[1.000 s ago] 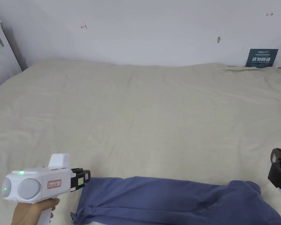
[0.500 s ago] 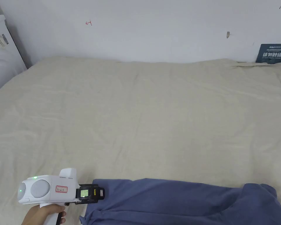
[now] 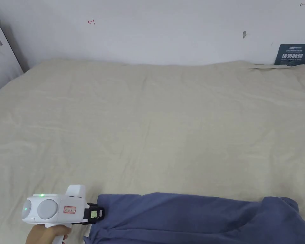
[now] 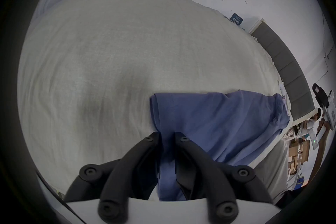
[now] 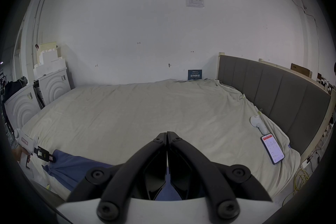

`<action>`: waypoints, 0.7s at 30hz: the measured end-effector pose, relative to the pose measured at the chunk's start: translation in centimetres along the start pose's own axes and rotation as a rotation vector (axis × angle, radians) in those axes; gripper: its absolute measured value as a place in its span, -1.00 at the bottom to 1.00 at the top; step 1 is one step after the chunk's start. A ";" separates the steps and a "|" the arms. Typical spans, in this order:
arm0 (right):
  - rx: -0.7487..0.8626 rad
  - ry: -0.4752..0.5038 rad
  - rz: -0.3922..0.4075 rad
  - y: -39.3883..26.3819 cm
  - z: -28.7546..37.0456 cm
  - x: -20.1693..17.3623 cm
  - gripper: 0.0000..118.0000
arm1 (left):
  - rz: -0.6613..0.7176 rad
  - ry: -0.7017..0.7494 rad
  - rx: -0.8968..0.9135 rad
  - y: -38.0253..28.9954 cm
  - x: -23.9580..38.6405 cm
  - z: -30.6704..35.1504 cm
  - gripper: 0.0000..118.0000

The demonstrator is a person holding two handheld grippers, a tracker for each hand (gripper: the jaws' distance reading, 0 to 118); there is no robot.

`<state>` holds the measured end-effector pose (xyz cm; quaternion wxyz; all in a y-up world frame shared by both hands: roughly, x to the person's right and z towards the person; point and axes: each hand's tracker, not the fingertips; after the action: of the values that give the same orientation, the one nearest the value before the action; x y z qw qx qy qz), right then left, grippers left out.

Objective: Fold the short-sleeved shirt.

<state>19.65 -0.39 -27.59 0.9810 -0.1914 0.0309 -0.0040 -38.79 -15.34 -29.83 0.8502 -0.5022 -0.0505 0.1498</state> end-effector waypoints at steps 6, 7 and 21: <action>0.003 0.003 -0.022 0.1 0.1 0.4 -1.00 | -0.056 -0.022 0.026 0.2 1.5 1.1 -0.97; 0.006 0.003 -0.022 0.1 0.1 0.5 -1.00 | -0.057 -0.021 0.028 0.4 1.8 1.5 -0.98; 0.025 0.018 -0.036 0.6 0.4 0.7 -1.00 | -0.050 0.059 0.070 3.3 0.4 6.5 -1.00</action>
<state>20.36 0.35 -27.51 0.9828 -0.1796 0.0361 -0.0236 -40.65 -8.29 -29.50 0.8719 -0.4749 -0.0325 0.1150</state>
